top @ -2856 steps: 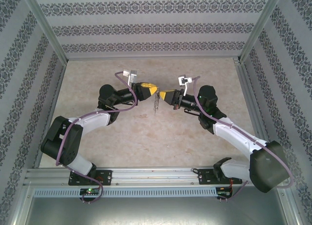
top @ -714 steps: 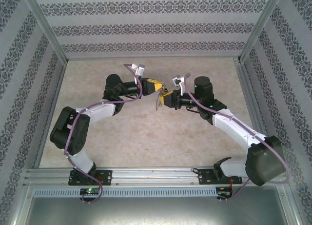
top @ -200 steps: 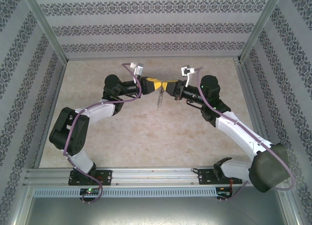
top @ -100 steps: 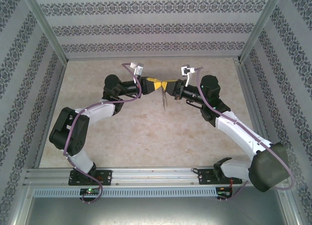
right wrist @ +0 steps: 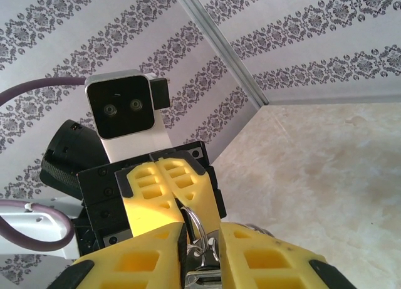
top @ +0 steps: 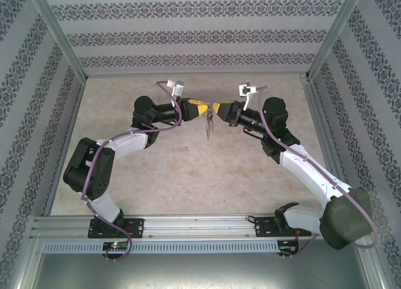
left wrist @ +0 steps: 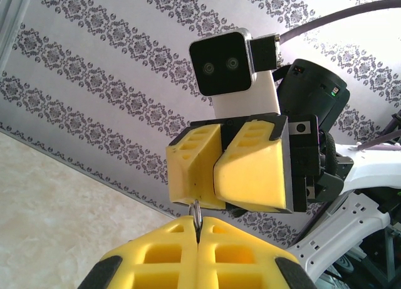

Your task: Put the keys on the keyring

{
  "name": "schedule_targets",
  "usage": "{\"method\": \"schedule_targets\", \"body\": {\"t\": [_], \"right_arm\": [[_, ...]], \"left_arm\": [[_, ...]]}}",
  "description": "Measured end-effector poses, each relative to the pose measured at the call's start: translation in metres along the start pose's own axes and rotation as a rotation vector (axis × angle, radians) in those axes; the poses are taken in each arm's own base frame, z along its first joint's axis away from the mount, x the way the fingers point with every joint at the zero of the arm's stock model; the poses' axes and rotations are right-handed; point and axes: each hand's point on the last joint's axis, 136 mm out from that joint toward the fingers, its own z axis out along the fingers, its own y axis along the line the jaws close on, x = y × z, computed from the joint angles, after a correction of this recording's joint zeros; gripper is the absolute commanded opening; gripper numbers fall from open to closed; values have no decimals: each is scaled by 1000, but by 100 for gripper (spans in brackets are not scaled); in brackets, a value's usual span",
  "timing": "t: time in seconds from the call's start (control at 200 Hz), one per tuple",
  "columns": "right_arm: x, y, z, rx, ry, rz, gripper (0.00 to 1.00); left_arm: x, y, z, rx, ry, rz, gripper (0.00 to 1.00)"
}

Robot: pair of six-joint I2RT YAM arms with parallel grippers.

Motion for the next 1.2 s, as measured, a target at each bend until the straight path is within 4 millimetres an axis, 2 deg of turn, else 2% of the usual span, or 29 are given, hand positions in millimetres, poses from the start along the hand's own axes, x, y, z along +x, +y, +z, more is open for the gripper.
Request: {"method": "schedule_targets", "body": {"t": [0.155, 0.37, 0.664, 0.779, 1.064, 1.199], "right_arm": [[-1, 2, 2, -10, -4, -1, 21], [10, 8, 11, -35, 23, 3, 21], [10, 4, 12, -27, 19, 4, 11], [10, 4, 13, -27, 19, 4, 20], [10, 3, 14, -29, 18, 14, 11], [11, 1, 15, -27, 20, 19, 14]], "left_arm": [[-1, -1, 0, 3, -2, 6, 0], [-1, -1, 0, 4, -4, 10, 0], [-2, -1, 0, 5, -6, 12, 0], [-2, -2, 0, 5, -6, 13, 0], [-2, -2, 0, 6, -7, 15, 0], [-2, -2, 0, 5, -7, 15, 0]]}}
